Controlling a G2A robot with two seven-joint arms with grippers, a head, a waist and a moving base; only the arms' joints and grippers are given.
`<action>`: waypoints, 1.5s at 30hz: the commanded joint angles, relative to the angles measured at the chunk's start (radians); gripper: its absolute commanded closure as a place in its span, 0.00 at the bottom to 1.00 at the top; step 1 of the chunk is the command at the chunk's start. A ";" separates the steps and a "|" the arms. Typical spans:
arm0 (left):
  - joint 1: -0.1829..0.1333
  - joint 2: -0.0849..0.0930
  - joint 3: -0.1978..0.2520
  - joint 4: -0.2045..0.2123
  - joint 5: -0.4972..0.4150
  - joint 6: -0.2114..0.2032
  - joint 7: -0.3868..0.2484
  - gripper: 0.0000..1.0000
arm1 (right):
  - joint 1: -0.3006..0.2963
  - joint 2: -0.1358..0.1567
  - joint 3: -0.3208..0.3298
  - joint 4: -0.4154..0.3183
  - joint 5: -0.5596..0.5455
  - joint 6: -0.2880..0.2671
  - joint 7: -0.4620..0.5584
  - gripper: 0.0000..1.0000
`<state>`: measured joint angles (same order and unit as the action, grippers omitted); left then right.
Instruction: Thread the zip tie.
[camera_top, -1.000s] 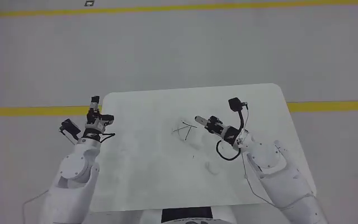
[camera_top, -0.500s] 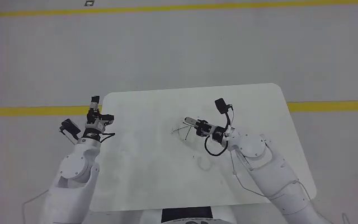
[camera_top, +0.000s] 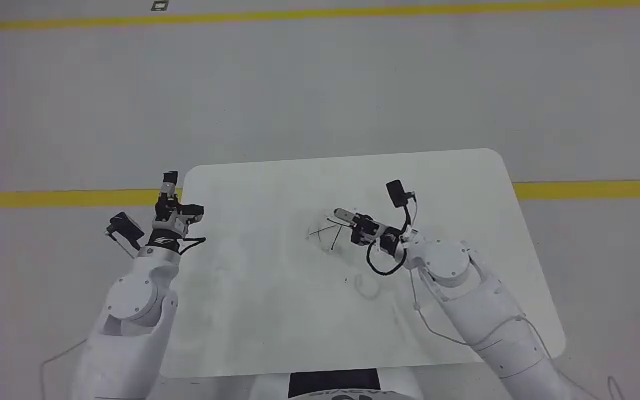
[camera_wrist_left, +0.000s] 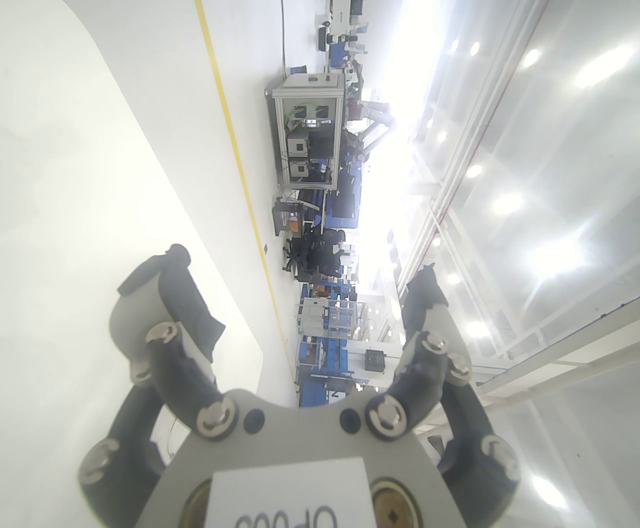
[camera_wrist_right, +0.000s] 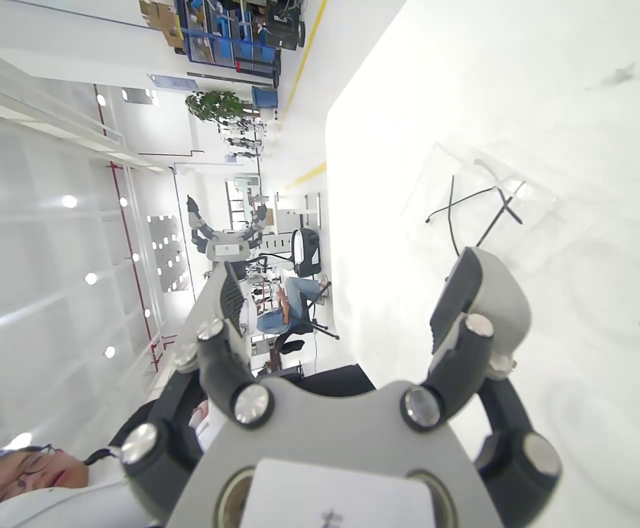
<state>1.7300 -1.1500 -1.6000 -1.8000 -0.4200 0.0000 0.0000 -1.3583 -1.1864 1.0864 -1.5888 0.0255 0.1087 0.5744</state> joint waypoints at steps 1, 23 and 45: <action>0.000 0.000 0.000 0.000 0.000 0.000 0.000 0.00 | 0.007 -0.002 -0.006 0.012 0.001 -0.006 -0.004 0.00; 0.000 0.000 0.000 0.000 0.000 0.000 0.000 0.00 | 0.071 -0.015 -0.072 0.008 -0.082 -0.042 -0.004 0.00; 0.000 0.000 0.000 0.000 0.000 0.000 0.000 0.00 | 0.331 -0.045 -0.281 0.132 -0.449 -0.267 0.221 0.00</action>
<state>1.7300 -1.1500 -1.6000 -1.8000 -0.4200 0.0000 0.0000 -1.0278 -1.2312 0.8050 -1.4566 -0.4229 -0.1587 0.7955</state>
